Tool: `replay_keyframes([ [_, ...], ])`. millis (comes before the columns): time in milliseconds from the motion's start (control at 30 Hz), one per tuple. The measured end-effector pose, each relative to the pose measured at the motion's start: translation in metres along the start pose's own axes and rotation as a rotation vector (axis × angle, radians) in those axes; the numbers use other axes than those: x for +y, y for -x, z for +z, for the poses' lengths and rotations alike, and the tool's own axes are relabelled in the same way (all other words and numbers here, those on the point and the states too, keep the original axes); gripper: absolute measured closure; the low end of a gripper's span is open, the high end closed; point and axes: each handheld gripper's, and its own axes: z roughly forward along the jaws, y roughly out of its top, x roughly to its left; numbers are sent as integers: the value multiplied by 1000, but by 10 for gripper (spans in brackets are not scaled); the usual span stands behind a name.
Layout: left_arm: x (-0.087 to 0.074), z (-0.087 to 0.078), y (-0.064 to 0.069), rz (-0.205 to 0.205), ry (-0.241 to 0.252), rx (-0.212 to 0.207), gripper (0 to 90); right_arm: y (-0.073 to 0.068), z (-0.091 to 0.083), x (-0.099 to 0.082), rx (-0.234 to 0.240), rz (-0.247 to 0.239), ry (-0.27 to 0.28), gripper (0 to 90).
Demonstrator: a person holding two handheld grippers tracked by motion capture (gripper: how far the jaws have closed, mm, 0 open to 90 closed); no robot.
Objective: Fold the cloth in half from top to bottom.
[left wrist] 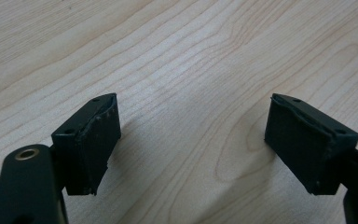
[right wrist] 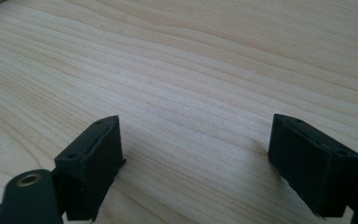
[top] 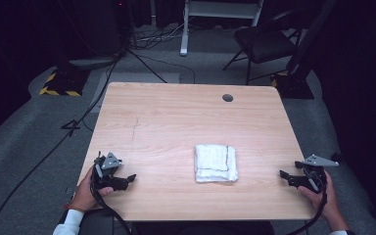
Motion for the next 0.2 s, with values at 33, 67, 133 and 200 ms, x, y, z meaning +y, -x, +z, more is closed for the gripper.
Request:
replay_keyframes([
  [33, 0, 0, 0, 0, -2, -1, 184, 0, 0, 0, 0, 0, 0, 177],
  [67, 0, 0, 0, 0, -1, -1, 184, 0, 0, 0, 0, 0, 0, 177],
  [133, 0, 0, 0, 2, -1, -2, 184, 0, 0, 0, 0, -1, 0, 178],
  [200, 0, 0, 0, 3, -2, -2, 184, 0, 0, 0, 0, 0, 0, 177],
])
